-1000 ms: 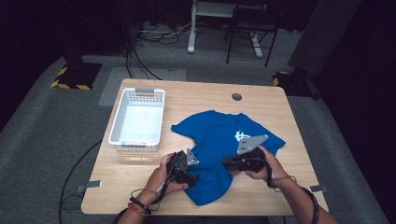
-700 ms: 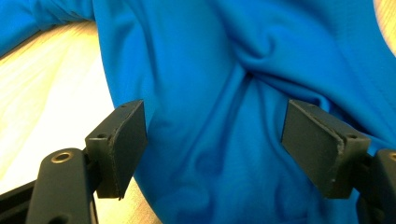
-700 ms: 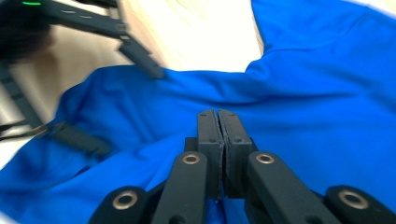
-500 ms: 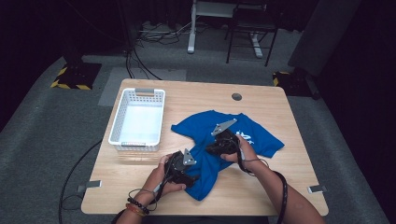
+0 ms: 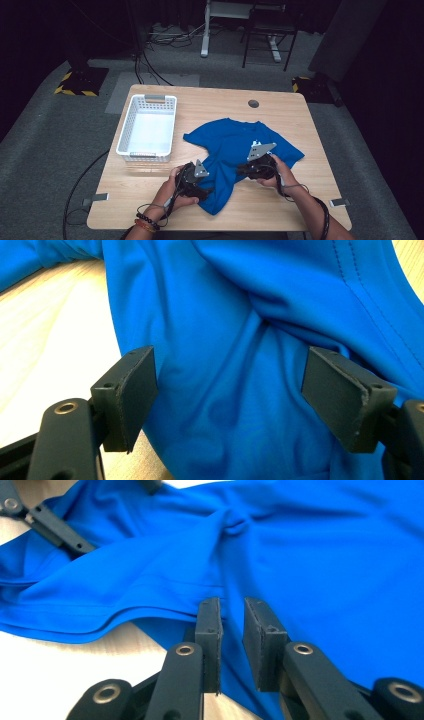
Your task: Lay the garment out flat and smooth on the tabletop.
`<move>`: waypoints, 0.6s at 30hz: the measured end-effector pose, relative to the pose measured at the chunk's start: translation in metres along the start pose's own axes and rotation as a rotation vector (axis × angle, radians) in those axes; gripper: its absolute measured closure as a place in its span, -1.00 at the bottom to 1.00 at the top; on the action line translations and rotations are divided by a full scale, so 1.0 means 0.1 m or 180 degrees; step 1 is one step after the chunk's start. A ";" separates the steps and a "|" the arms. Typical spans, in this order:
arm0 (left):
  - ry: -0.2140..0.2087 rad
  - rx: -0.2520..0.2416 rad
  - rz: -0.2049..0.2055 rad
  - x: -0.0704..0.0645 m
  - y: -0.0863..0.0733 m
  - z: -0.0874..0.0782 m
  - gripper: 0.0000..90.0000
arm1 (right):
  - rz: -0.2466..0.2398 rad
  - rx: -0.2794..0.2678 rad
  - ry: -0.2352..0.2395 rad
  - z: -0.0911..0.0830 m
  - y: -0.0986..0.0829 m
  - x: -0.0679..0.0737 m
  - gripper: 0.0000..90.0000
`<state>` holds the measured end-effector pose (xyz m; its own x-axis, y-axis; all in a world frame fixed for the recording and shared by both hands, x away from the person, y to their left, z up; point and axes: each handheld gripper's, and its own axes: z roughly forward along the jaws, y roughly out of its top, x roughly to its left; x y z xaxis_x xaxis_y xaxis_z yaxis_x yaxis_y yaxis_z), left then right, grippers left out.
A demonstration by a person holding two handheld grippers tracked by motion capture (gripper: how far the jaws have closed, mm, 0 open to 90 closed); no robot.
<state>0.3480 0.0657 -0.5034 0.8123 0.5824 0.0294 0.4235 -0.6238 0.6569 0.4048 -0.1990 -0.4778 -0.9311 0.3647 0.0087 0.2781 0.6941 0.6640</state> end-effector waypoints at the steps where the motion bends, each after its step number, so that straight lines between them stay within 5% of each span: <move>1: 0.0000 0.0000 0.0000 0.00 0.00 0.00 -0.50 | -0.0013 0.0016 0.0034 0.03 0.00 0.01 0.75; 7: 0.0005 -0.0029 -0.0003 0.00 -0.01 0.00 -0.50 | 0.0098 0.0104 0.0027 0.13 -0.05 -0.03 0.99; 18: -0.0006 -0.0034 -0.0001 0.00 -0.01 0.00 -0.51 | 0.0235 -0.0033 0.0022 -0.13 -0.14 -0.08 1.00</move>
<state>0.3476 0.0668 -0.5043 0.8130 0.5816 0.0276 0.4195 -0.6179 0.6650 0.4052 -0.2200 -0.4772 -0.9098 0.4103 0.0631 0.3436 0.6591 0.6690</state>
